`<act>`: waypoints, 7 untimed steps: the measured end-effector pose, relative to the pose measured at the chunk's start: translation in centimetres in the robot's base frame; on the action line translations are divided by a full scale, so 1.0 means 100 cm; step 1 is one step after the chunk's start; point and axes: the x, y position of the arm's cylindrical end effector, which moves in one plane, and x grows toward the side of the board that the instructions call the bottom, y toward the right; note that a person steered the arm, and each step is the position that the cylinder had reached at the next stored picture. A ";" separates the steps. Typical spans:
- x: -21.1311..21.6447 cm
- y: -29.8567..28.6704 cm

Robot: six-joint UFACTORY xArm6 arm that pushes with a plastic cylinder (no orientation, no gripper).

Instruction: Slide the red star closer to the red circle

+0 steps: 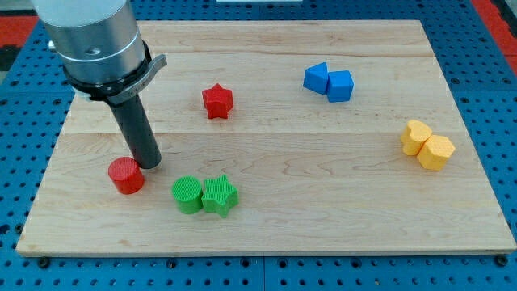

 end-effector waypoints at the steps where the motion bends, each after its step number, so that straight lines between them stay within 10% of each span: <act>1: 0.013 -0.030; 3: 0.020 -0.044; 5: -0.041 0.136; 7: -0.125 0.152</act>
